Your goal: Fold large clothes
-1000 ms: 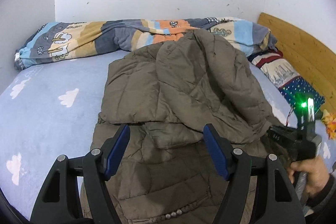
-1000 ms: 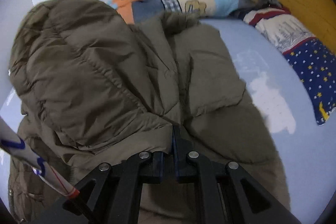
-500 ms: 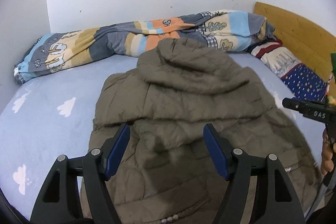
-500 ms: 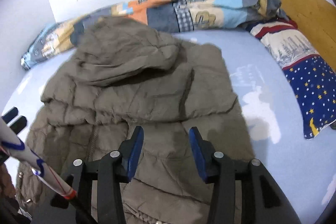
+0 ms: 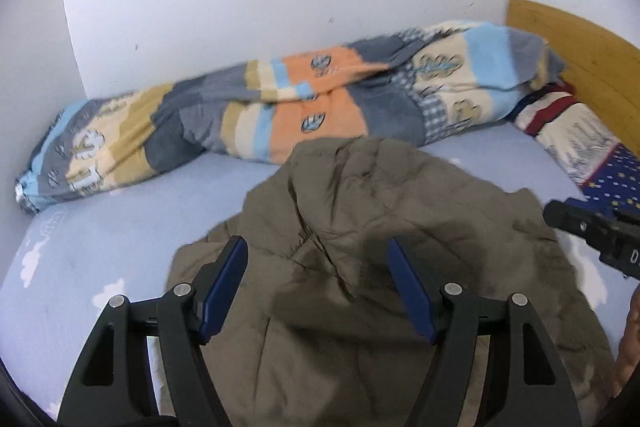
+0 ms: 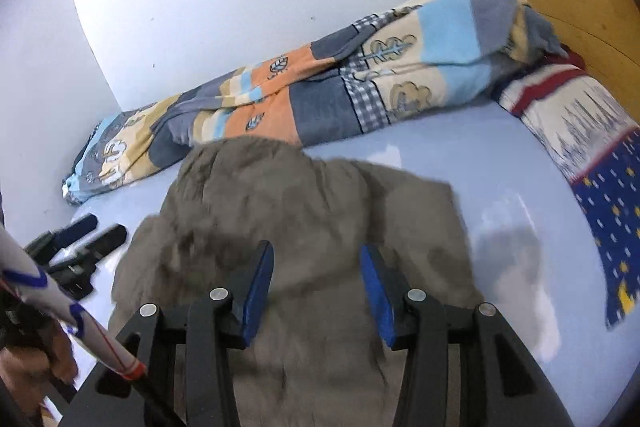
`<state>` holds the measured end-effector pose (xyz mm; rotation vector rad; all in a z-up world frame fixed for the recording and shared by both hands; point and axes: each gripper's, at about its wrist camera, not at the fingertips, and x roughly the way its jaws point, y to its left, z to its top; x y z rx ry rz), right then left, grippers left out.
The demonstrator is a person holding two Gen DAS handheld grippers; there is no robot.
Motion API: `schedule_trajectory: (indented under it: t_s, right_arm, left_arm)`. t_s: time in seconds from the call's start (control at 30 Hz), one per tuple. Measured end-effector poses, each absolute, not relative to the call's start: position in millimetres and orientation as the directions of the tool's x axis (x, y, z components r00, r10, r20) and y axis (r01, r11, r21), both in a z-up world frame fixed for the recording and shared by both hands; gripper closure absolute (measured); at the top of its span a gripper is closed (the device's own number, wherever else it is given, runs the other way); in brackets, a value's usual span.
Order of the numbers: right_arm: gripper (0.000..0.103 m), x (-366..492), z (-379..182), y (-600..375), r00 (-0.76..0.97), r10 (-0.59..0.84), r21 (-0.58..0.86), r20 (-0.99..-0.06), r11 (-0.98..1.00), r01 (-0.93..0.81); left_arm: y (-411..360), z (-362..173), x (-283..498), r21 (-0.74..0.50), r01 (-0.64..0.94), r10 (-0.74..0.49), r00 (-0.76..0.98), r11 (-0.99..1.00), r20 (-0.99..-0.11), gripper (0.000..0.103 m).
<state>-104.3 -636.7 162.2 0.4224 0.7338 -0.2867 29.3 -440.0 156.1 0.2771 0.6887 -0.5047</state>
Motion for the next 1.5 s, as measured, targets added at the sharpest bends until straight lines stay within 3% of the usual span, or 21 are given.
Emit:
schedule_trajectory:
  t_s: [0.17, 0.3, 0.47, 0.57, 0.77, 1.03, 1.2, 1.5]
  right_arm:
    - [0.054, -47.1, 121.3, -641.4, 0.662, -0.079, 0.262, -0.745, 0.879, 0.399]
    - [0.054, -30.0, 73.8, -625.8, 0.568, -0.047, 0.216, -0.822, 0.896, 0.387]
    - [0.054, -23.7, 42.5, -609.6, 0.507, -0.112, 0.095, -0.855, 0.926, 0.364]
    - [0.054, -20.8, 50.8, -611.2, 0.495, -0.109, 0.092, -0.862, 0.927, 0.364]
    - [0.054, -65.2, 98.6, -599.3, 0.605, -0.092, 0.148, -0.791, 0.931, 0.335]
    - [0.055, -69.5, 70.1, -586.2, 0.544, -0.095, 0.116, -0.834, 0.933, 0.342]
    - [0.055, -66.5, 56.0, -584.2, 0.502, -0.105, 0.085, -0.858, 0.936, 0.342]
    - [0.054, -143.9, 118.4, -553.7, 0.599, -0.067, 0.153, -0.798, 0.939, 0.309]
  left_arm:
    - [-442.5, 104.9, 51.9, 0.035, 0.495, -0.31, 0.595, 0.868, -0.742, 0.032]
    - [-447.7, 64.9, 48.0, 0.078, 0.515, -0.269, 0.564, 0.853, -0.781, 0.031]
    - [-455.2, 57.2, 50.7, 0.105, 0.503, -0.225, 0.551, 0.858, -0.804, 0.031]
    - [-447.9, 77.7, 33.1, 0.095, 0.513, -0.259, 0.575, 0.853, -0.776, 0.031]
    - [-423.4, 101.9, -11.7, 0.052, 0.525, -0.329, 0.604, 0.85, -0.726, 0.031]
    - [-424.4, 69.3, -13.2, 0.097, 0.519, -0.27, 0.586, 0.849, -0.764, 0.031]
    - [-422.9, 78.2, -30.3, 0.142, 0.517, -0.264, 0.631, 0.844, -0.729, 0.031]
    - [-375.2, 131.1, -112.6, 0.11, 0.493, -0.318, 0.7, 0.863, -0.639, 0.031]
